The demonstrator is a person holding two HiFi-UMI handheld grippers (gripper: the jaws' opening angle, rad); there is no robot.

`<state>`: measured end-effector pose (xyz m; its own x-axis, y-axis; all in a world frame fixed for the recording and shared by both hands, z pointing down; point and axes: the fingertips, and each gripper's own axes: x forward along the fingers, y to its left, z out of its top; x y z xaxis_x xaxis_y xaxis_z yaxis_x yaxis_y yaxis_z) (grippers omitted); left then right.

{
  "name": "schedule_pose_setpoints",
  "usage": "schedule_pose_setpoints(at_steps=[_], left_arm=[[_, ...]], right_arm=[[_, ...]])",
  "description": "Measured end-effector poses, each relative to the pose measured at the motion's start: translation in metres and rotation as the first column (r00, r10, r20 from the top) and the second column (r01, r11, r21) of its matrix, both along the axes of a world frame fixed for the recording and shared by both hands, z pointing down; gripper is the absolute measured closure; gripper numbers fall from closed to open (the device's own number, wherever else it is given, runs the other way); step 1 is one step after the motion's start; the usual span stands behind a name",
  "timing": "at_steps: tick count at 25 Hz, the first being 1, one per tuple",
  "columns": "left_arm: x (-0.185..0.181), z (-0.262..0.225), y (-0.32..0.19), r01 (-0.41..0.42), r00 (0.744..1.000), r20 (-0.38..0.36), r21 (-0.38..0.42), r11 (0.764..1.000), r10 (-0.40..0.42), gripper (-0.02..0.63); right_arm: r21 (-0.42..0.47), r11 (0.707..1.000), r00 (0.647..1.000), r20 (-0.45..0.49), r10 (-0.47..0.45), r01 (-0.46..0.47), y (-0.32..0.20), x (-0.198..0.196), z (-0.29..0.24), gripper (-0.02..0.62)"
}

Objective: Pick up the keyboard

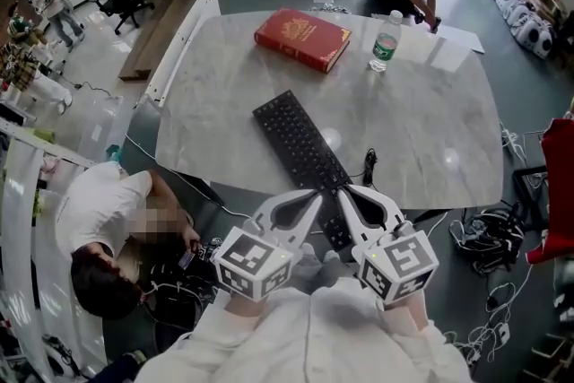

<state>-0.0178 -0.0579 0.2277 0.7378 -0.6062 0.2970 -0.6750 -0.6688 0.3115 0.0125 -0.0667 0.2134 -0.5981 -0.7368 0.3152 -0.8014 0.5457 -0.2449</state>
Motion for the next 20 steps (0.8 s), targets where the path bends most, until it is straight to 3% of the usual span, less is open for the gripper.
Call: schedule_pose_setpoints(at_steps=[20], left_arm=[[0.015, 0.010, -0.002, 0.009, 1.000, -0.012, -0.047, 0.999, -0.010, 0.587]], right_arm=[[-0.060, 0.997, 0.999, 0.024, -0.039, 0.040, -0.001, 0.014, 0.013, 0.562]])
